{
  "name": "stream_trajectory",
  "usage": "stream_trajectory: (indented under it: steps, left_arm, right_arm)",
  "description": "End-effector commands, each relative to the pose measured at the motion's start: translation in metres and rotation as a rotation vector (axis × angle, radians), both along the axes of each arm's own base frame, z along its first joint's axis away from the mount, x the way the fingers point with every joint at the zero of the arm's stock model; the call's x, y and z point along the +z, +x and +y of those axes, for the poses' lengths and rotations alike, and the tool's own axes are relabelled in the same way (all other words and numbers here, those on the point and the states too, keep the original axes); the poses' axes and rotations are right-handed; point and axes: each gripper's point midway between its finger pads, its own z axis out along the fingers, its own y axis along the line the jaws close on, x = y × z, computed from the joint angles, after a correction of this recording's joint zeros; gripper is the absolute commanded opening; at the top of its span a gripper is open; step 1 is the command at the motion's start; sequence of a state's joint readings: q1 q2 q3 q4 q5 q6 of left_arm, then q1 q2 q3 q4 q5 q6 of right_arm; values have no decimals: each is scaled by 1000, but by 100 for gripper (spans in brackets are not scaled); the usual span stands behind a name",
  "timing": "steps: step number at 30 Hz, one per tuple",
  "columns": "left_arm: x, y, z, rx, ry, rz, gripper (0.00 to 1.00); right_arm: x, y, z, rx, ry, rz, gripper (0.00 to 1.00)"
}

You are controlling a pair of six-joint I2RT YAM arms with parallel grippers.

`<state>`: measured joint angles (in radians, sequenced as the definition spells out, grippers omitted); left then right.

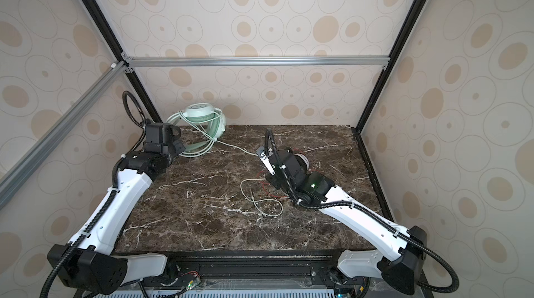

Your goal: Wrap the headphones

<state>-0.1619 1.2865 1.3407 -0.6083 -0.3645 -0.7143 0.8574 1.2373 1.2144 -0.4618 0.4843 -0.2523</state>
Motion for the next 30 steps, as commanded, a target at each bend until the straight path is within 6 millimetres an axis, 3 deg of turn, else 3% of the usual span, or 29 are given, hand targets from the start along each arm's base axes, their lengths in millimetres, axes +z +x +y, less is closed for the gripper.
stream_trajectory:
  steps: [1,6,9,14,18,24,30]
  left_arm:
    - [39,4,11,67,-59,-152,0]
    - [37,-3,27,167,-29,-133,0]
    - [33,-5,37,227,11,-87,0]
    - [20,2,38,231,46,-11,0]
    - [13,5,39,233,89,39,0]
    - [6,11,23,217,226,143,0]
    - [-3,11,-6,146,384,272,0]
  right_arm:
    - [14,6,-24,-118,-28,-90,0]
    - [26,-5,-17,-42,21,-116,0]
    - [20,-29,24,184,-6,-122,0]
    - [19,-46,66,295,-148,-203,0]
    - [50,-55,93,339,-189,-316,0]
    - [117,-66,132,397,-164,-497,0]
    - [161,-51,150,375,-208,-630,0]
